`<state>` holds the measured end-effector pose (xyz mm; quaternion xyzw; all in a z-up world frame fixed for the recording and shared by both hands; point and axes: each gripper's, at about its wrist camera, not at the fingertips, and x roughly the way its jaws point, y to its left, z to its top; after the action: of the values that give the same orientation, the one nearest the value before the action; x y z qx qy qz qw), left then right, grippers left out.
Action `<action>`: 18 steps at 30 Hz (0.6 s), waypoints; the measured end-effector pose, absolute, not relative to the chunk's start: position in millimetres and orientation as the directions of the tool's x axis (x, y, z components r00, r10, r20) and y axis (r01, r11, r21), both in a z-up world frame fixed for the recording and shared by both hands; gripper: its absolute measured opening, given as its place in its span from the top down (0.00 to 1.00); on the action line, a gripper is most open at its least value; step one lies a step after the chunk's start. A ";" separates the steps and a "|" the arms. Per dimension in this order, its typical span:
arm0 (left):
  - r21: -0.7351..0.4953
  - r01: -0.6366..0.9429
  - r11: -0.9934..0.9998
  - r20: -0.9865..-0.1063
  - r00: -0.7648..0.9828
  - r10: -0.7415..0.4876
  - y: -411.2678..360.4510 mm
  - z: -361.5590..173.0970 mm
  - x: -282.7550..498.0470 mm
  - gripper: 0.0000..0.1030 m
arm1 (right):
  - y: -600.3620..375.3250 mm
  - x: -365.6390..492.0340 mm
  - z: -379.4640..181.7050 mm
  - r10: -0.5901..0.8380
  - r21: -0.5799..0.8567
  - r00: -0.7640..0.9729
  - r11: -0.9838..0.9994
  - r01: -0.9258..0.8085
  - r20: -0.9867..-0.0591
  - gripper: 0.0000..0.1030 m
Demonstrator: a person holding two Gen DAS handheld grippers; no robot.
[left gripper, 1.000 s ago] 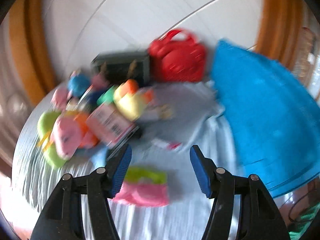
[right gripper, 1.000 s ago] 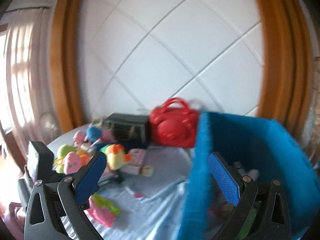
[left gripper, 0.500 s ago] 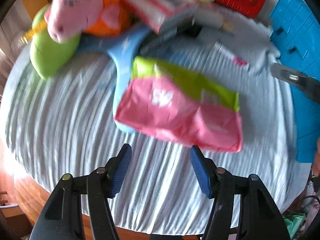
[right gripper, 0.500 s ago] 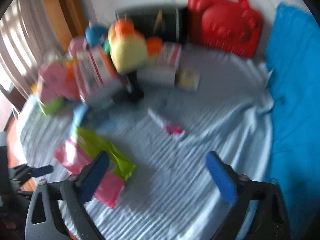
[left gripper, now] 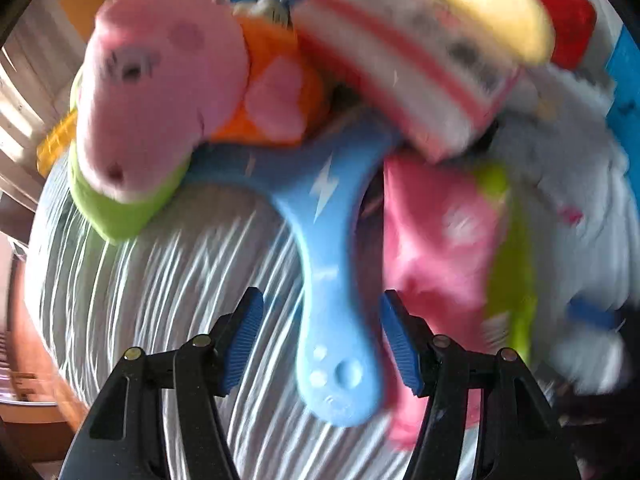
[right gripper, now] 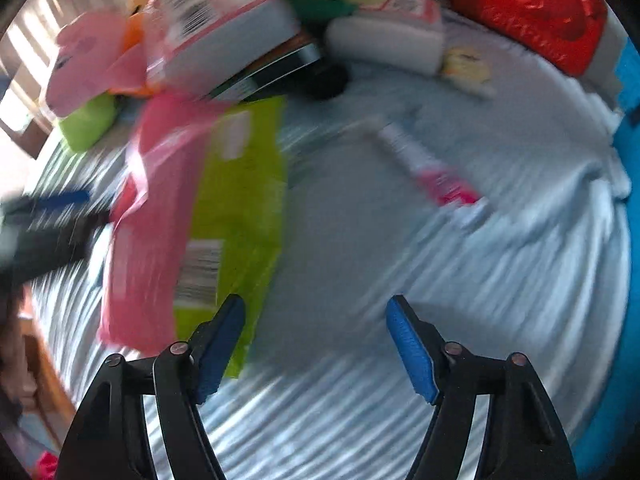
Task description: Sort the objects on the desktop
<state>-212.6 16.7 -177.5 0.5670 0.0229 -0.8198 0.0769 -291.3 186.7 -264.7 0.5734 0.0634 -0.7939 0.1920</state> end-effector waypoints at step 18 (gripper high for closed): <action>-0.092 0.094 -0.991 -0.951 -0.304 0.060 71.7 -197.5 -224.0 0.39 | 281.1 -310.6 -236.8 -0.192 0.140 -0.378 -0.977 0.162 -0.905 0.01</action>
<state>-224.0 71.7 -197.5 0.5897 0.0651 -0.8049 0.0106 -310.6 281.1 -236.8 0.5472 -0.0139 -0.8301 0.1066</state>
